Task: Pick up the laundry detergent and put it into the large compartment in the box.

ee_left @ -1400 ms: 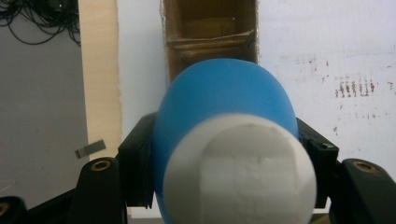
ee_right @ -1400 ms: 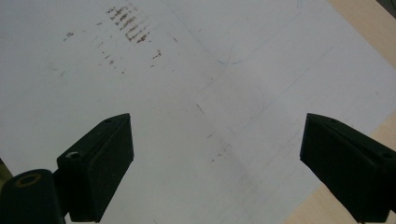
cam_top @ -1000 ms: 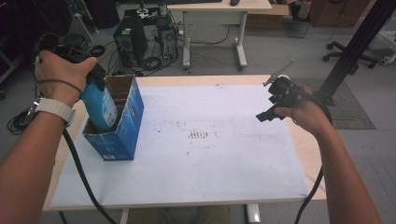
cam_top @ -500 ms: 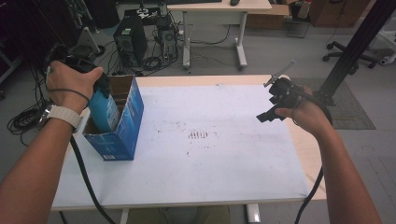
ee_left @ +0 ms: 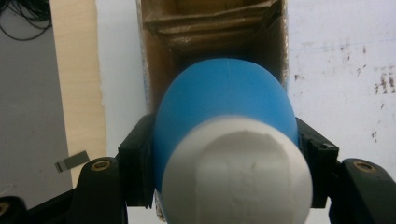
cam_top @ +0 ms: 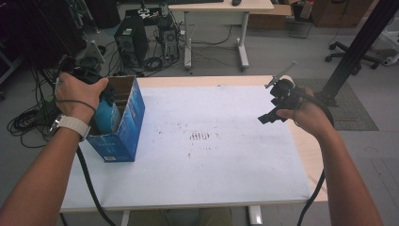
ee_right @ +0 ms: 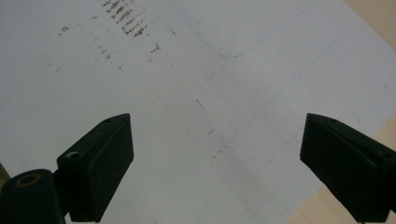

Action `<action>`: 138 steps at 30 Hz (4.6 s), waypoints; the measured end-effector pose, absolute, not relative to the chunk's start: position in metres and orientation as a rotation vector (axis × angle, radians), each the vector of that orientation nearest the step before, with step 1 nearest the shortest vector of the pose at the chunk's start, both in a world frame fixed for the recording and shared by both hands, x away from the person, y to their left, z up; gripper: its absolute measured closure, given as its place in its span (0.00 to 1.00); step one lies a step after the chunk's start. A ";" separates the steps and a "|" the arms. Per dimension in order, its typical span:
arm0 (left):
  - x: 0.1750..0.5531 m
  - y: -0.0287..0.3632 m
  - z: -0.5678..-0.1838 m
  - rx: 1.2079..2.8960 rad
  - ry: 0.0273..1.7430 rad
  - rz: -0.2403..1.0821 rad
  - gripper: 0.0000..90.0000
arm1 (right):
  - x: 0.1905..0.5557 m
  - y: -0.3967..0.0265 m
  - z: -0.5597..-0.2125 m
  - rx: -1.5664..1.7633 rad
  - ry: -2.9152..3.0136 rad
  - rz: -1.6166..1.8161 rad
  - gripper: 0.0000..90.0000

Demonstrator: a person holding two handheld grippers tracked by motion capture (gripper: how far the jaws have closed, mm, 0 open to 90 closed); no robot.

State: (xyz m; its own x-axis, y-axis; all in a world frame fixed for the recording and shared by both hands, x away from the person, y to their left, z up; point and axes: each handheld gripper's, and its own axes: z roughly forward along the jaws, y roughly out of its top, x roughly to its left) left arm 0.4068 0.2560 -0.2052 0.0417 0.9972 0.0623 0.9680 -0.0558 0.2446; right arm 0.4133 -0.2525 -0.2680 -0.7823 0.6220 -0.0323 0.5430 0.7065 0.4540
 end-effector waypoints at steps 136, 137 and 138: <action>0.416 0.266 -0.271 2.187 2.014 0.277 0.25 | 0.407 -0.259 -0.281 0.978 2.736 0.631 0.11; 0.416 0.266 -0.270 2.184 2.013 0.277 0.23 | 0.406 -0.259 -0.281 0.981 2.735 0.630 0.11; 0.415 0.266 -0.269 2.185 2.009 0.275 0.24 | 0.406 -0.259 -0.281 0.980 2.735 0.632 0.11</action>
